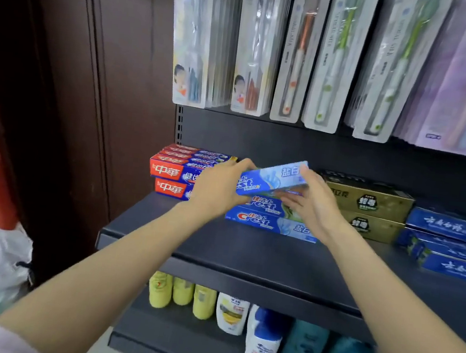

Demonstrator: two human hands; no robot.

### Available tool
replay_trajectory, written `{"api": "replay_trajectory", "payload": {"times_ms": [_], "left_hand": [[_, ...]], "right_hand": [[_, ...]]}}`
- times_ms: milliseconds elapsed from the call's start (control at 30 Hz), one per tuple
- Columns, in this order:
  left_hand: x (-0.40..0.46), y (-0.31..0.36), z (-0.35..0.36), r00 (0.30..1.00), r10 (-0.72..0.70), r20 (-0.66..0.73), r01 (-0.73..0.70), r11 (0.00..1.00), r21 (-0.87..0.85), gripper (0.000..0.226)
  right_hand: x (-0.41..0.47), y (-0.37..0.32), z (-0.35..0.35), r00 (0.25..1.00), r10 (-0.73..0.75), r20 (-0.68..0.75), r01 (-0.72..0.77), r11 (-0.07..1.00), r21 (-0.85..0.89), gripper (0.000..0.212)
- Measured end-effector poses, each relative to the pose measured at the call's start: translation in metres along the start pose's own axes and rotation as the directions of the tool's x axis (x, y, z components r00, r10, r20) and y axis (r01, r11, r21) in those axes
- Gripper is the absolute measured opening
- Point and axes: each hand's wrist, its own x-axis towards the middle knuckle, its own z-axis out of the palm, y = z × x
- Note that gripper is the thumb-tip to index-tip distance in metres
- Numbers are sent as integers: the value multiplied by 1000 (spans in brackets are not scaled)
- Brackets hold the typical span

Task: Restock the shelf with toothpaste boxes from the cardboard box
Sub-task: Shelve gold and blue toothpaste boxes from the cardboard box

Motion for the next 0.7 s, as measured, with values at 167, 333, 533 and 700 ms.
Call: {"api": "replay_trajectory", "payload": {"times_ms": [167, 333, 533, 700], "left_hand": [[-1, -3, 4, 983, 81, 165, -45, 977, -210, 70], [-1, -7, 12, 958, 179, 225, -208, 972, 113, 70], [-11, -6, 51, 870, 323, 372, -443, 844, 302, 69], [-13, -6, 64, 872, 276, 405, -381, 901, 207, 65]], "right_hand": [[-12, -4, -4, 990, -94, -107, 94, 996, -9, 19], [-13, 11, -31, 950, -290, -117, 174, 800, -574, 29], [-30, 48, -64, 896, -379, 229, 209, -94, -973, 39], [-37, 57, -54, 951, -255, 174, 136, -160, -978, 42]]}}
